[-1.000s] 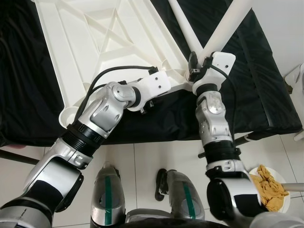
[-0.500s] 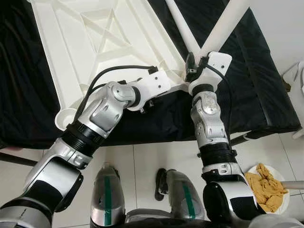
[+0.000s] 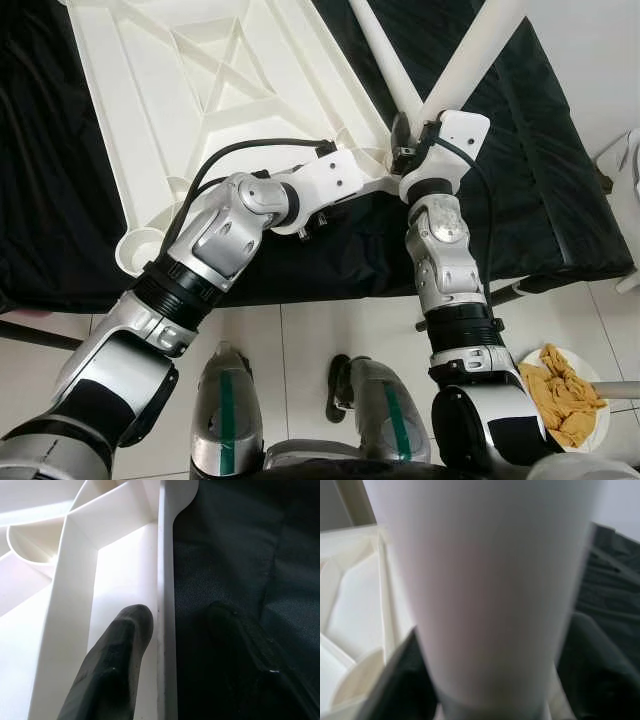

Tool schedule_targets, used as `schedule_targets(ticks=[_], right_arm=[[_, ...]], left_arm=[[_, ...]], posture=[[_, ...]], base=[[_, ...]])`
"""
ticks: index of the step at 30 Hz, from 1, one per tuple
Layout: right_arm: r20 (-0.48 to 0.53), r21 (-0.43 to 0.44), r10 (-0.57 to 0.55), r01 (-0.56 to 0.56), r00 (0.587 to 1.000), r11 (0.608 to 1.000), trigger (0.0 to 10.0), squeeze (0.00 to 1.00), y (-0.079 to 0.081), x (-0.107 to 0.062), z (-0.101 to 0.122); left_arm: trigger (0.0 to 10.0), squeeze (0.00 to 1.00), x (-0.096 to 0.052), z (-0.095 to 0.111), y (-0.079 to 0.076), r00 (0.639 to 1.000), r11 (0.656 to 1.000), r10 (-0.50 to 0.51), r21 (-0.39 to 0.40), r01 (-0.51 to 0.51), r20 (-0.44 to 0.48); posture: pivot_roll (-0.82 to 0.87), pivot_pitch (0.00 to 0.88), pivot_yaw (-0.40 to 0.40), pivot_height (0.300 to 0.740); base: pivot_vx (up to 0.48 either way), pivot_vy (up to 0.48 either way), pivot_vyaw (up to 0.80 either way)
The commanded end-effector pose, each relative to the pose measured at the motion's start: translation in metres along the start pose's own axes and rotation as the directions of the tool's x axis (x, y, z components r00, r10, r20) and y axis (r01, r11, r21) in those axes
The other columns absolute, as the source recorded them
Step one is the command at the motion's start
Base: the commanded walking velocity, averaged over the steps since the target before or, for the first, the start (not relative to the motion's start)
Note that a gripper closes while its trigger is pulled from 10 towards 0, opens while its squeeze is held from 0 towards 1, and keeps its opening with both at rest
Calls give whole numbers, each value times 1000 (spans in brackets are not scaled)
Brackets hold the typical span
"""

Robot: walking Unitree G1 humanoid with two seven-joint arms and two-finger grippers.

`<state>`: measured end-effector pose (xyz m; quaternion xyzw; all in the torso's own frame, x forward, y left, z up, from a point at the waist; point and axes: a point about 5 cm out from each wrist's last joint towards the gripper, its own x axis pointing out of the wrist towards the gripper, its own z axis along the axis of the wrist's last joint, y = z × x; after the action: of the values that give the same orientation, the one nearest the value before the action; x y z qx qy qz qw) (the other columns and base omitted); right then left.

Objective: Building children table

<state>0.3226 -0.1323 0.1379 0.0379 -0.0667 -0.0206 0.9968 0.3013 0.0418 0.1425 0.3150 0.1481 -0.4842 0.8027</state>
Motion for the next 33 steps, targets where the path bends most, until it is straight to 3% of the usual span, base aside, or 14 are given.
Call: schedule_targets(ticks=[1,9,10,18,22,24,25,26,28,30,33], right_arm=[[-42,7,-9,9,999,1000,10000,1000,-8,-3,-8],[-8,22,136,-135,991,991,10000,1000,-9,-5,-5],[-7,31,180,-180,984,983,10000,0,-10,-5,-5],[-16,-5,397,-397,918,918,10000,0,-29,2,-1],[-16,-16,414,-414,910,910,10000,0,-31,3,0],[-26,-9,490,-490,872,872,10000,0,-35,5,1],[-26,-9,490,-490,872,872,10000,0,-35,5,1],[-36,7,541,-541,840,841,10000,0,-35,5,1],[-36,7,541,-541,840,841,10000,0,-35,5,1],[-58,33,621,-621,781,783,10000,0,-37,8,0],[-78,28,661,-661,747,750,10000,0,-39,14,0]], left_arm=[[10000,0,2,-2,-2,1000,1000,-5,4,5,-17],[10000,0,2,-2,-2,1000,1000,0,1,0,-17],[10000,0,2,-2,-1,1000,1000,1,1,-1,-17],[10000,0,2,-2,-3,1000,1000,-6,5,7,-15],[10000,0,3,-1,-4,1000,1000,-9,6,9,-14],[10000,0,3,-1,-5,1000,1000,-12,7,12,-14],[10000,0,3,-1,-5,1000,1000,-12,7,12,-14],[10000,0,3,-1,-5,1000,1000,-13,7,14,-14],[10000,0,3,-1,-5,1000,1000,-13,7,14,-14],[10000,0,4,0,-6,1000,1000,-18,10,18,-13],[10000,0,4,0,-7,1000,1000,-21,13,21,-13]], posture=[[17,45,-69,740],[15,47,-67,740],[14,47,-67,740],[16,43,-67,740],[16,43,-67,740],[18,41,-67,740],[18,41,-67,740],[18,41,-67,740],[18,41,-67,740],[21,34,-64,740],[23,29,-60,740]], base=[[0,0,0],[0,0,0],[0,0,0],[0,0,0],[0,0,0],[0,0,0],[0,0,0],[0,0,0],[0,0,0],[0,0,0],[0,0,0]])
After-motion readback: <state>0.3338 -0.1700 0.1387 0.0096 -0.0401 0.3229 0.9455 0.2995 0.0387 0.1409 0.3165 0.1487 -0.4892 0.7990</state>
